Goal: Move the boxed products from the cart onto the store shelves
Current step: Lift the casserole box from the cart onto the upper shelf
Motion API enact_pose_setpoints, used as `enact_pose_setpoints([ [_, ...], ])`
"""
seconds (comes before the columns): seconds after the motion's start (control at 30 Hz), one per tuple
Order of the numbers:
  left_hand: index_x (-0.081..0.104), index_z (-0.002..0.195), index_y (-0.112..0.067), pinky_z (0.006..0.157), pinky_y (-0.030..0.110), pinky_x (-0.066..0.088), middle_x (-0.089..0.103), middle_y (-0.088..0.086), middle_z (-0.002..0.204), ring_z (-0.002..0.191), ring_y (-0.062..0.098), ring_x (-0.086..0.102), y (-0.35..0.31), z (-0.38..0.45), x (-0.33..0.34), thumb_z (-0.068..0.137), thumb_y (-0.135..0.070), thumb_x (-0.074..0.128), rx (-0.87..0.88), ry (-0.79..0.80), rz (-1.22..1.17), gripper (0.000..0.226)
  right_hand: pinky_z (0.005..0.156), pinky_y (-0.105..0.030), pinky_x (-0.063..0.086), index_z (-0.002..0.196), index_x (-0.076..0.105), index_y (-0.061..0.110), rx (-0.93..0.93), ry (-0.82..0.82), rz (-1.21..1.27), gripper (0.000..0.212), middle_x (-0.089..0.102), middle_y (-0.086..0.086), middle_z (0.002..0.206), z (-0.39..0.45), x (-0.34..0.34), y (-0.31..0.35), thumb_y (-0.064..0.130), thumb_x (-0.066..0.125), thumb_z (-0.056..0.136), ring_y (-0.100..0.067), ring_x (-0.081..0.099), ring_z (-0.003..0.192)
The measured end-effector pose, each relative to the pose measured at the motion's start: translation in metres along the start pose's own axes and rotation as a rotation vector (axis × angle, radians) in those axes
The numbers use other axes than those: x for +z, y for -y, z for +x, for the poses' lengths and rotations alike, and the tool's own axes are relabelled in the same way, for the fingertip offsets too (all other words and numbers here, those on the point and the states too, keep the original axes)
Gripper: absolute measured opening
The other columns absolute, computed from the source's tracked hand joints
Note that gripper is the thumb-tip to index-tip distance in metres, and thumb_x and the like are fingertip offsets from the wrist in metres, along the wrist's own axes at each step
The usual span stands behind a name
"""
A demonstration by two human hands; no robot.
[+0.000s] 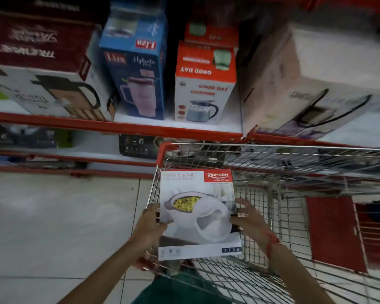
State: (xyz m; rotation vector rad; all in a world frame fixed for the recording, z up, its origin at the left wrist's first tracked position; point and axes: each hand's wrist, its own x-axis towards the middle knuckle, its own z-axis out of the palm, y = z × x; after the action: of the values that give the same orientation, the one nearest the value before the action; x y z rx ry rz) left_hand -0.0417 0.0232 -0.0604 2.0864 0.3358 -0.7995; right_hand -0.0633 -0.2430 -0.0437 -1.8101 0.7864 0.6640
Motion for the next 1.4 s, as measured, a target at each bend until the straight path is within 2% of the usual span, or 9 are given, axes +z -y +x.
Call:
enact_pose_setpoints([
  [0.1,0.047,0.114,-0.013,0.061,0.019,0.043,0.058,-0.002,0.103,0.09,0.018,0.057,-0.024,-0.037,-0.032,0.082,-0.01,0.067,0.083,-0.043,-0.01,0.038,0.072,-0.037,0.056,0.108,0.055,0.026,-0.058,0.005,0.041,0.043,0.06,0.005,0.095,-0.039,-0.006,0.021,-0.002,0.07,0.08,-0.01,0.061,0.076],
  [0.27,0.046,0.099,-0.024,0.069,0.023,0.044,0.054,-0.004,0.099,0.093,0.018,0.055,-0.052,-0.073,-0.061,0.081,-0.009,0.068,0.195,-0.114,-0.077,0.032,0.089,-0.049,0.056,0.077,0.067,0.043,-0.163,-0.091,-0.05,0.044,0.072,0.004,0.1,-0.074,-0.002,0.054,-0.001,0.072,0.074,-0.021,0.07,0.087],
  [0.4,0.048,0.106,-0.022,0.081,0.032,0.051,0.061,0.0,0.112,0.1,0.021,0.06,-0.069,-0.083,-0.086,0.079,-0.012,0.071,0.241,-0.172,-0.089,0.037,0.085,-0.036,0.06,0.113,0.064,0.037,-0.313,-0.17,-0.111,0.051,0.072,0.012,0.101,-0.094,-0.01,0.087,0.004,0.072,0.075,-0.01,0.07,0.084],
  [0.5,0.045,0.111,-0.024,0.086,0.039,0.053,0.06,-0.001,0.115,0.104,0.02,0.06,-0.095,-0.089,-0.115,0.078,-0.012,0.072,0.31,-0.235,-0.127,0.044,0.067,-0.003,0.054,0.123,0.057,0.034,-0.431,-0.229,-0.063,0.056,0.065,0.02,0.099,-0.112,-0.02,0.119,0.0,0.069,0.079,0.007,0.062,0.08],
  [0.67,0.047,0.108,-0.024,0.091,0.042,0.052,0.064,0.003,0.109,0.102,0.021,0.062,-0.159,-0.103,-0.174,0.075,0.007,0.068,0.57,-0.36,-0.144,0.05,0.093,-0.04,0.056,0.131,0.053,0.034,-0.648,-0.365,-0.023,0.062,0.07,0.006,0.109,-0.145,-0.044,0.188,0.003,0.071,0.08,-0.012,0.066,0.097],
  [0.83,0.049,0.11,-0.029,0.087,0.033,0.05,0.061,-0.017,0.101,0.096,0.008,0.061,-0.232,-0.122,-0.236,0.074,0.004,0.072,0.853,-0.459,-0.164,0.054,0.093,-0.041,0.055,0.128,0.054,0.038,-0.908,-0.508,-0.025,0.06,0.07,0.003,0.111,-0.19,-0.081,0.268,0.006,0.072,0.081,-0.016,0.065,0.101],
  [1.13,0.043,0.103,-0.028,0.089,0.041,0.053,0.063,0.0,0.106,0.1,0.021,0.062,-0.355,-0.089,-0.262,0.075,0.007,0.066,1.027,-0.722,-0.254,0.05,0.071,-0.019,0.049,0.13,0.054,0.022,-1.113,-0.8,0.097,0.058,0.06,0.013,0.097,-0.185,-0.122,0.379,-0.004,0.068,0.081,-0.001,0.057,0.072],
  [1.27,0.041,0.113,-0.01,0.059,0.027,0.04,0.053,0.014,0.109,0.082,0.019,0.049,-0.387,-0.052,-0.247,0.076,0.012,0.056,0.979,-0.884,-0.169,0.045,0.077,-0.035,0.057,0.114,0.056,0.014,-1.082,-0.909,0.162,0.046,0.061,0.004,0.097,-0.129,-0.124,0.408,-0.003,0.073,0.075,-0.014,0.059,0.08],
  [1.4,0.04,0.113,-0.005,0.061,0.034,0.041,0.05,0.02,0.109,0.077,0.025,0.049,-0.403,-0.022,-0.247,0.077,0.014,0.054,0.924,-0.936,-0.094,0.043,0.078,-0.042,0.059,0.102,0.052,0.013,-1.031,-0.968,0.175,0.042,0.067,-0.006,0.105,-0.083,-0.121,0.423,-0.001,0.077,0.071,-0.02,0.065,0.087],
])
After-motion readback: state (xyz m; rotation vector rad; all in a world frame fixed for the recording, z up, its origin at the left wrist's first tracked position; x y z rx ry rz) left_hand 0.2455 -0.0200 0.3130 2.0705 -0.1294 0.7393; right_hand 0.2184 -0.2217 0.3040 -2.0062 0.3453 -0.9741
